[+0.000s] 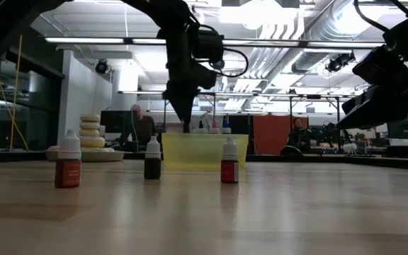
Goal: Pick & Place food coloring
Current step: Put the small purple food coloring bottle into the yellow bin
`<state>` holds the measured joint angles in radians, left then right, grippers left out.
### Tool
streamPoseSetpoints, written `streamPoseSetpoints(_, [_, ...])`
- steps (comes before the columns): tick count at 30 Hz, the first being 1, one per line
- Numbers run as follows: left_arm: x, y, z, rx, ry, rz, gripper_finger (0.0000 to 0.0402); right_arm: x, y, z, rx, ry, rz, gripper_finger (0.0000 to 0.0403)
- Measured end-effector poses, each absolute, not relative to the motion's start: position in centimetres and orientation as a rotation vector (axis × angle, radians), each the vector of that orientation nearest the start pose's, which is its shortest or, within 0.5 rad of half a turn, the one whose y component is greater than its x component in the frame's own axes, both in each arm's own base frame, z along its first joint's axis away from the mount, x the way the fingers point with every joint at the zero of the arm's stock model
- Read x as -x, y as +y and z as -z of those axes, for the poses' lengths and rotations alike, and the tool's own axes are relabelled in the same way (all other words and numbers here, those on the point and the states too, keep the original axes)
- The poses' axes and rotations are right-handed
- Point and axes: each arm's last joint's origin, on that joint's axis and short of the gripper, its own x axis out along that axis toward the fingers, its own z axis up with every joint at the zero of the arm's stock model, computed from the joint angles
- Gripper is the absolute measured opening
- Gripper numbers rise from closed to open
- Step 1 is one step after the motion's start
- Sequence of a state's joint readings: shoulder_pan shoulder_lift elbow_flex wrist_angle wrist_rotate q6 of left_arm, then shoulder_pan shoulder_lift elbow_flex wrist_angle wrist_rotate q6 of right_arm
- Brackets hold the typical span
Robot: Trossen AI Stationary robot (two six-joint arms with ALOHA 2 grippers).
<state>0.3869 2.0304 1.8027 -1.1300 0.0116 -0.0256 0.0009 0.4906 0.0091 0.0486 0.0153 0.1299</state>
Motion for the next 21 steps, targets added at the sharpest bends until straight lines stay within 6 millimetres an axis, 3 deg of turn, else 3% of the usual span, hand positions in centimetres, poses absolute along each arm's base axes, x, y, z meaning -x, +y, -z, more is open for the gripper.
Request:
streamPoseSetpoints(10, [-38.1, 14.1, -22.3, 0.386, 1.341, -0.476, 0.0049, -12.0, 0.0, -12.7, -0.124, 0.431, 0.043, 0.0000])
streamPoseSetpoints(21, [-38.1, 14.7, -19.8, 0.359, 1.282, -0.569, 0.0049, -12.0, 0.0, -12.7, -0.124, 0.431, 0.042, 0.0000])
